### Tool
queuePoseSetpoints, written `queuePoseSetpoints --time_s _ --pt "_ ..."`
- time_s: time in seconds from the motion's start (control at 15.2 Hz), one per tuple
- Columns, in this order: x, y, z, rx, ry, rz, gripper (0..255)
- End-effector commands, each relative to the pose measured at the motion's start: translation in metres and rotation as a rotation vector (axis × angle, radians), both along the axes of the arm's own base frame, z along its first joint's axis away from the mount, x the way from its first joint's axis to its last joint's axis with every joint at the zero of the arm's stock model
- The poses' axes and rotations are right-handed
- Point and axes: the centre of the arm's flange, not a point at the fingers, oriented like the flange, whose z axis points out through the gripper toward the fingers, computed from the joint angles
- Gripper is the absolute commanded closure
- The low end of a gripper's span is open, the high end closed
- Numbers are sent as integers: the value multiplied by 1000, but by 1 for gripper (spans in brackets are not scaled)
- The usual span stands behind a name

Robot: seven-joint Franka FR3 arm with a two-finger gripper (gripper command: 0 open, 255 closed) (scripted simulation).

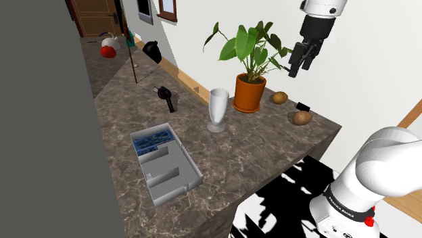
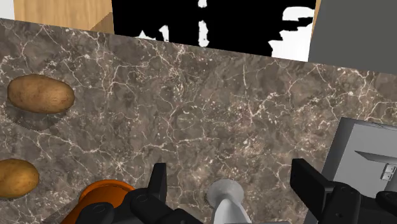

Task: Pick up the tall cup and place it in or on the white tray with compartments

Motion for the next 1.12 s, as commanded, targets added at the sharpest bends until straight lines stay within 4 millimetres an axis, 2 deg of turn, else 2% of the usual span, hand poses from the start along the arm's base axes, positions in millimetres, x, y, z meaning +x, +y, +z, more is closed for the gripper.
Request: queuePoseSetpoints --time_s 0.0,1.06 --pt "0 0 0 0 0 0 0" --pt "183 -2 -106 35 5 32 0"
